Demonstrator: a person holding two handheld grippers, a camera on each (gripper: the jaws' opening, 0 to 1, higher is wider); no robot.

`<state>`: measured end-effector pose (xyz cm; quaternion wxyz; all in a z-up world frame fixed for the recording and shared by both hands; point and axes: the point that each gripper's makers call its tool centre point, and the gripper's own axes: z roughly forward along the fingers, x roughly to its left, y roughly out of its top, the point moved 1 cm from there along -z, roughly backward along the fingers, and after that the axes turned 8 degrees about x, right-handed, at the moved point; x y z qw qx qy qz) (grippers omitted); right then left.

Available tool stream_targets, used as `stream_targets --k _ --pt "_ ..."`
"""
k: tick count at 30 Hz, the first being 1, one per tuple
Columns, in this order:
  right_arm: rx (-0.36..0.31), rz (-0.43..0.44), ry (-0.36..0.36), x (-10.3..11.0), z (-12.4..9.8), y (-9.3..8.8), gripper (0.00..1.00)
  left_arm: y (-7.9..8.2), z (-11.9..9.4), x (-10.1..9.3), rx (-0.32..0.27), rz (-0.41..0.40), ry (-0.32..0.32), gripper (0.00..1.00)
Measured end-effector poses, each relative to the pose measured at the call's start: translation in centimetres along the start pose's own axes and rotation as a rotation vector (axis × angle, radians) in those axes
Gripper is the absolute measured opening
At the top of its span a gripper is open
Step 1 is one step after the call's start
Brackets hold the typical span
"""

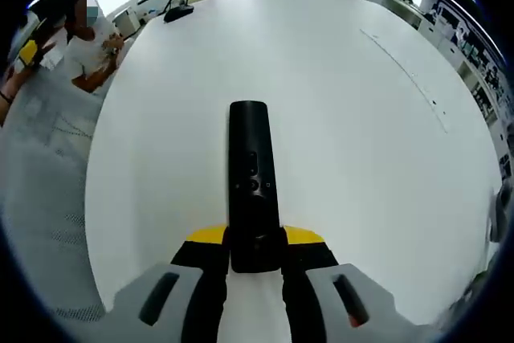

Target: Press the specified remote control buttons in sequence, fully releasing each button before pressing the next.

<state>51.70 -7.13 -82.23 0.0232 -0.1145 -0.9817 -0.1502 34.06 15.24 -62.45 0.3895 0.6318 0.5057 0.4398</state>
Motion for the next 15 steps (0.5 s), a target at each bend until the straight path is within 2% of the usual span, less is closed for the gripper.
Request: stream_targets --k 8,11,13,14,15 --pt "0.001 0.015 -0.034 -1.9 -0.1 0.1 0.24 -0.2 0.1 -0.1 0.009 0.006 -0.001 0.95" --pt "-0.012 0.036 -0.019 -2.0 -0.2 0.1 0.25 -0.2 0.1 -0.1 0.012 0.007 -0.004 0.95" --pt "-0.028 0.039 -0.035 -1.6 -0.2 0.0 0.25 -0.2 0.1 -0.1 0.011 0.008 -0.005 0.95" --pt "-0.036 0.046 -0.041 -1.6 -0.2 0.1 0.25 -0.2 0.1 -0.1 0.010 0.007 -0.006 0.95" --pt "-0.067 0.102 -0.053 -1.8 -0.2 0.5 0.26 -0.1 0.1 -0.1 0.006 0.004 -0.007 0.95"
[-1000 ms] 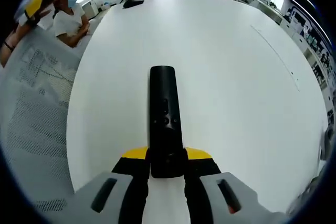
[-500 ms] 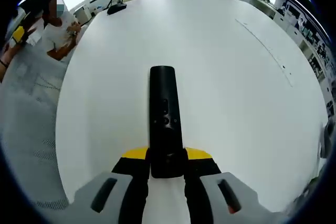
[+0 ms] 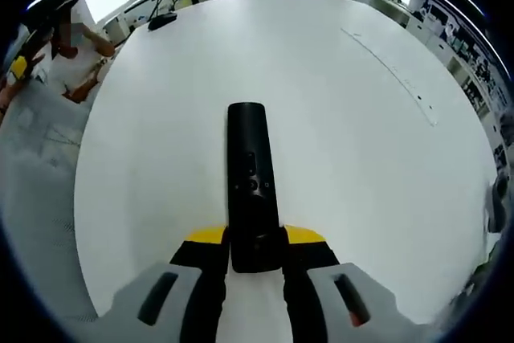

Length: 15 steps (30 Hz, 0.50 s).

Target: Press the specified remote control buttons in sequence, fully releasing each button before pressing the next.

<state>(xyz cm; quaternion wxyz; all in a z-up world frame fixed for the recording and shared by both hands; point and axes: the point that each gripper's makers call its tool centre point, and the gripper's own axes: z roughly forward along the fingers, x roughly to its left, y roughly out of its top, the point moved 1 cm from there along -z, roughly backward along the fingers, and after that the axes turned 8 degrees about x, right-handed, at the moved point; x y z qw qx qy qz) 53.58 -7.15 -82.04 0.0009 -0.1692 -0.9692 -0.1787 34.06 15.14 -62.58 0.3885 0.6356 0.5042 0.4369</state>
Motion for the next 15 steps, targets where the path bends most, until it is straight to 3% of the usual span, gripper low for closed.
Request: stream_targets --k 1,2,4,6,8,9,11,15 --pt "-0.023 0.055 0.011 0.2 -0.1 0.1 0.29 0.1 0.0 0.0 -0.004 -0.004 -0.001 0.95" --pt "-0.087 0.142 0.051 0.9 -0.6 0.6 0.35 0.1 -0.1 0.1 -0.006 -0.006 0.000 0.95" --pt "-0.196 0.214 0.053 1.5 -1.8 1.4 0.39 0.2 -0.1 0.1 -0.014 -0.010 0.000 0.95" --pt "-0.282 0.268 0.007 1.6 -3.6 1.4 0.43 0.3 -0.2 0.1 -0.019 -0.012 0.000 0.95" --pt "-0.345 0.320 -0.045 1.6 -5.2 1.0 0.57 0.3 -0.2 0.1 -0.019 -0.016 -0.003 0.96" --pt "-0.387 0.386 -0.040 2.0 -6.2 0.9 0.62 0.3 -0.2 0.1 -0.021 -0.015 -0.004 0.95" --pt "-0.458 0.441 -0.042 2.6 -8.1 0.6 0.67 0.4 -0.2 0.0 -0.022 -0.012 -0.009 0.96" --pt "-0.557 0.464 -0.156 3.0 -11.6 -0.2 0.82 0.4 -0.2 0.0 -0.025 -0.014 -0.011 0.96"
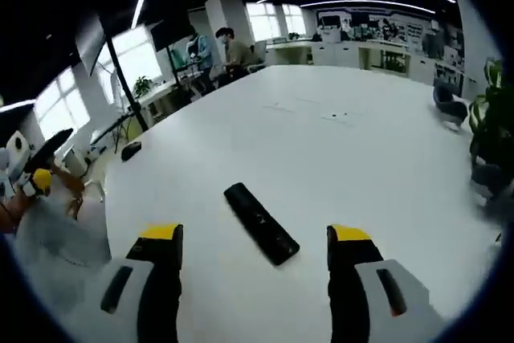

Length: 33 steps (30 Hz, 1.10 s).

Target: Press the specified remote control buttons in sequence, fully releasing each button before pressing the next.

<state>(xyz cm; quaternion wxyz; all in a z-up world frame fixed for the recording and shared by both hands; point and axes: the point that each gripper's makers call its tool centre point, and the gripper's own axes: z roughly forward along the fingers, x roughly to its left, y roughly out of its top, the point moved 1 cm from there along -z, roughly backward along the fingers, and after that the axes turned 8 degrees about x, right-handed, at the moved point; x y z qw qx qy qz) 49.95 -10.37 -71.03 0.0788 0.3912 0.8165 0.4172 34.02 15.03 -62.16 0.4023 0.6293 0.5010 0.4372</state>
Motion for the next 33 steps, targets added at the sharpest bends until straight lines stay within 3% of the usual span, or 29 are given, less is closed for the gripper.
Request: stream_targets --k 4,8,13,19,24,33 --pt "-0.119 0.021 -0.091 0.5 -3.6 1.2 1.00 -0.3 0.1 -0.2 0.018 0.008 -0.008 0.95" --pt "-0.199 0.019 -0.140 2.1 -6.7 0.8 1.00 -0.2 0.1 -0.4 0.017 0.015 -0.016 0.95" --pt "-0.251 0.036 -0.182 4.1 -10.0 -0.4 1.00 -0.3 0.1 -0.3 0.016 0.001 -0.018 0.95" --pt "-0.265 0.001 -0.265 5.2 -13.3 -1.8 1.00 -0.2 0.1 -0.4 0.011 0.004 -0.023 0.95" --pt "-0.297 0.026 -0.323 5.6 -15.7 -2.9 1.00 -0.2 0.1 -0.6 0.010 0.007 -0.028 0.95" --pt "-0.290 -0.001 -0.440 6.0 -17.7 -5.5 1.00 -0.1 -0.1 -0.7 0.003 0.010 -0.034 0.94"
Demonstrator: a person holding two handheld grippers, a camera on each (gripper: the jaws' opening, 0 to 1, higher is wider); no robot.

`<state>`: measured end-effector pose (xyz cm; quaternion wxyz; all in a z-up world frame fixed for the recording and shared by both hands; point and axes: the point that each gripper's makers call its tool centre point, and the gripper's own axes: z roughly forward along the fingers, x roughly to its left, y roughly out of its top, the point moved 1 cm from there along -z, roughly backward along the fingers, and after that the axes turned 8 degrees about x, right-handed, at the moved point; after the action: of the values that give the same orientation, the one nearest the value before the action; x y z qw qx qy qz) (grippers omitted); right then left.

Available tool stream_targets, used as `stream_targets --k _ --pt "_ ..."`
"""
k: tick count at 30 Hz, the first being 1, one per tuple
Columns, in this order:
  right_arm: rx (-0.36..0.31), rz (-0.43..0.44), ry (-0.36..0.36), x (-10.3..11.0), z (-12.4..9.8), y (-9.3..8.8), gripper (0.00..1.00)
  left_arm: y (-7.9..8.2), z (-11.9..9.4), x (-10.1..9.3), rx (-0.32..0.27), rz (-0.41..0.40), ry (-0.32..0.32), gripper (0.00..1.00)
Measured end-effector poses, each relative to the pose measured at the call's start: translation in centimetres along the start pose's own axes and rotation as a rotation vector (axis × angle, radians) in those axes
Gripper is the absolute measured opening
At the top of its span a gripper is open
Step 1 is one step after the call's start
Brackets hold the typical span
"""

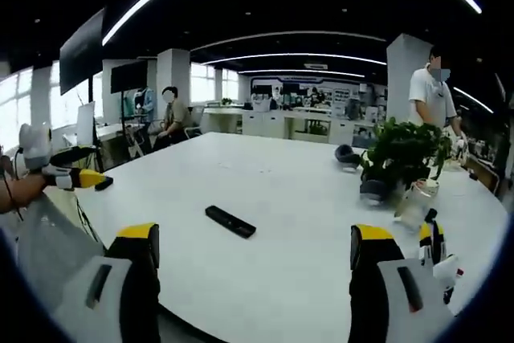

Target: Press the specified remote control buttons in sequence, fully releasing each button before pressing the next.

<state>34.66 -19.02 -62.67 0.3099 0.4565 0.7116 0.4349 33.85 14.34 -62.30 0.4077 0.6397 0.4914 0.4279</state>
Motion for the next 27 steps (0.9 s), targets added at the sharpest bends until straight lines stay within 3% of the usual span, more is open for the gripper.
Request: stream_targets --k 2,5,10,14,20,27 --pt "-0.042 -0.038 -0.046 -0.5 -0.4 0.6 1.00 -0.1 0.0 -0.1 0.003 0.004 -0.004 0.94" --pt "-0.072 -0.035 -0.058 -0.5 -0.6 1.2 1.00 -0.1 0.0 -0.1 0.004 0.011 -0.005 0.94" --pt "-0.060 -0.081 -0.096 -0.6 -0.2 0.8 1.00 0.0 -0.1 -0.1 0.000 0.011 -0.003 0.94" --pt "-0.091 -0.097 -0.088 -0.4 -0.4 1.3 0.99 0.0 -0.1 -0.1 0.002 0.019 0.000 0.94" --pt "-0.084 -0.125 -0.078 -0.2 -0.2 1.2 0.98 0.3 -0.3 0.4 -0.019 0.014 0.030 0.94" --pt "-0.136 -0.090 -0.086 -1.0 -0.9 1.6 0.95 0.4 -0.4 0.3 -0.028 0.024 0.024 0.94"
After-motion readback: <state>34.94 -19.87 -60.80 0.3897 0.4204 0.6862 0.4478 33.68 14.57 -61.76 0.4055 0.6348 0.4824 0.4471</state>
